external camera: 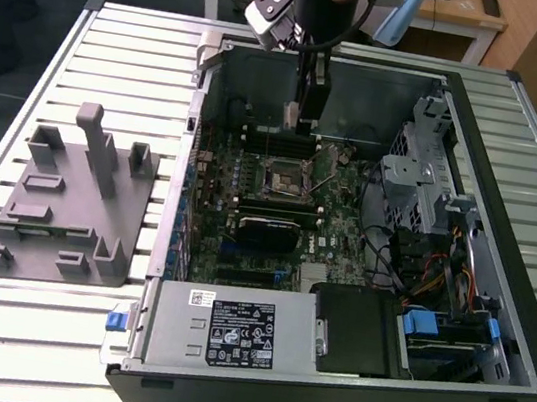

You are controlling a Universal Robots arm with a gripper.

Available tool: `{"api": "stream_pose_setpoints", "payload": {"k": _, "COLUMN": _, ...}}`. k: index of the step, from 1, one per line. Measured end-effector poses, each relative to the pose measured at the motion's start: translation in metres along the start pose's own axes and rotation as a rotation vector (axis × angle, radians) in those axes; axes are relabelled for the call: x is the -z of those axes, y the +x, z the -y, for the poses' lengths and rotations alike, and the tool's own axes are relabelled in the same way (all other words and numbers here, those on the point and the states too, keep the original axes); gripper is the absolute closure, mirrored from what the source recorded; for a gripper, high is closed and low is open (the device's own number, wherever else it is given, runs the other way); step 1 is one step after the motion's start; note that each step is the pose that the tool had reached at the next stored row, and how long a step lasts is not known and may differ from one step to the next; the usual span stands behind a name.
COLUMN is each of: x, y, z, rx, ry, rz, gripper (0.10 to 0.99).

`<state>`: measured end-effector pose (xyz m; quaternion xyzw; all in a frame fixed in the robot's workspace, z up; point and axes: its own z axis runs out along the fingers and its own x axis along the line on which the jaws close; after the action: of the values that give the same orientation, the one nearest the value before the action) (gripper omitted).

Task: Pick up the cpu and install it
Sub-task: 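Place the cpu into insertion slot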

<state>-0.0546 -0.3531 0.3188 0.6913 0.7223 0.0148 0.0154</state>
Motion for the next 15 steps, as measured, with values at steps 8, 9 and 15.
{"api": "stream_pose_setpoints", "payload": {"k": 8, "x": -0.0133, "y": 0.0008, "z": 0.0005, "rx": 0.002, "ry": 0.0, "rz": 0.0, "gripper": 0.545}}
{"api": "stream_pose_setpoints", "payload": {"k": 9, "x": -0.0144, "y": 0.0012, "z": 0.0005, "rx": 0.003, "ry": 0.0, "rz": 0.0, "gripper": 0.545}}
{"api": "stream_pose_setpoints", "payload": {"k": 15, "x": -0.0231, "y": 0.0044, "z": -0.0002, "rx": 0.02, "ry": 0.0, "rz": -0.001, "gripper": 0.545}}
